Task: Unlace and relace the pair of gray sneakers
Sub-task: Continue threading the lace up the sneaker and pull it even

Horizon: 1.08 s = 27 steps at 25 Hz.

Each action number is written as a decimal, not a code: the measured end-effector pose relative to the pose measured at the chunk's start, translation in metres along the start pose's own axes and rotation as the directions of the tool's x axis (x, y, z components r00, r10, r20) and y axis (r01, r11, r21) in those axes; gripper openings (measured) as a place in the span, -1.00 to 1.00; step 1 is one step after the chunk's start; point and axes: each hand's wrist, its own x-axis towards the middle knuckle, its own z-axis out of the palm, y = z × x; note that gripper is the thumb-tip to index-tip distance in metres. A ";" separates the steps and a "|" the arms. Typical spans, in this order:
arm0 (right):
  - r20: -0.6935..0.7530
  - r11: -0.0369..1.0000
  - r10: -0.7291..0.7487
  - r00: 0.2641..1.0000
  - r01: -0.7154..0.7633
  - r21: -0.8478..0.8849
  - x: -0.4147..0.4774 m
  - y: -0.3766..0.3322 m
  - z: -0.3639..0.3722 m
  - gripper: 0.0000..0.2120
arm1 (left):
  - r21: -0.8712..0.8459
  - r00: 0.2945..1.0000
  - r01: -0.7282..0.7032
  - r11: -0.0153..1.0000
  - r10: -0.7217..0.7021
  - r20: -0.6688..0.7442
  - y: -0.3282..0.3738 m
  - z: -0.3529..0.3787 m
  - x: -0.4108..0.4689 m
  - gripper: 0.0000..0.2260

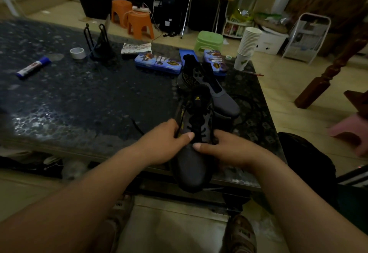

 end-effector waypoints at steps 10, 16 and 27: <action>-0.180 0.975 -0.068 0.981 0.104 0.197 0.082 -0.072 0.044 -0.70 | -0.164 0.965 0.052 0.985 -0.091 -0.245 -0.059 -0.045 0.036 -0.39; -0.284 0.983 -0.120 0.951 0.155 0.103 0.158 -0.107 0.044 -0.56 | -0.069 0.965 0.130 0.989 -0.142 -0.221 -0.062 -0.066 0.075 -0.36; -0.251 0.952 -0.212 0.944 0.257 0.164 0.160 -0.091 0.044 -0.51 | -0.006 0.925 0.036 0.999 -0.036 -0.377 -0.060 -0.055 0.094 -0.38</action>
